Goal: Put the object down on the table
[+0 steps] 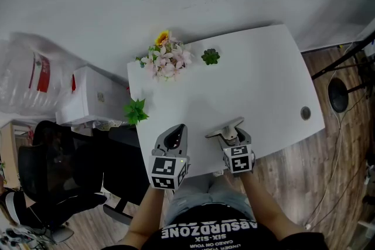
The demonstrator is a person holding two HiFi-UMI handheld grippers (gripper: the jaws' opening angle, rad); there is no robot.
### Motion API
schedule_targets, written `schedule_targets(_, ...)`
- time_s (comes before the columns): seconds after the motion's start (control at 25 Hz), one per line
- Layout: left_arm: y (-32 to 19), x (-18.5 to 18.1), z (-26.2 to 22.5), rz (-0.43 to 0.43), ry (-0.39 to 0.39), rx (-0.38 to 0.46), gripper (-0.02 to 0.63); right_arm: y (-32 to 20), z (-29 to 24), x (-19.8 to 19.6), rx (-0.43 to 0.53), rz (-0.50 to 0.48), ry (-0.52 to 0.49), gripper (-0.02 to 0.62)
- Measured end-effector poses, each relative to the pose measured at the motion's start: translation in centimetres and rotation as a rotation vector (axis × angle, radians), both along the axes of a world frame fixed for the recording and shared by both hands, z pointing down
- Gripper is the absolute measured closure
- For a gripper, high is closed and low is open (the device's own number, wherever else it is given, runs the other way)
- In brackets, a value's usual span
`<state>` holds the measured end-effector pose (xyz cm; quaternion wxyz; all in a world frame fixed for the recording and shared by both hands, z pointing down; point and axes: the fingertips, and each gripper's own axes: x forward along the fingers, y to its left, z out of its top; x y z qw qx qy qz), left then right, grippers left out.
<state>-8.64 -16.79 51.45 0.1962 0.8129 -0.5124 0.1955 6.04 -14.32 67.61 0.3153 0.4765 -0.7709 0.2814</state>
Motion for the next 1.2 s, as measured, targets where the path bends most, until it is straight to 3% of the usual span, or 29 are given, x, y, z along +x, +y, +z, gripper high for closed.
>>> schedule_targets(1.2,-0.8,0.5,0.5,0.016,0.006,-0.011,0.609,0.2,1.8,-0.4,-0.002,-0.099,0.107,0.310)
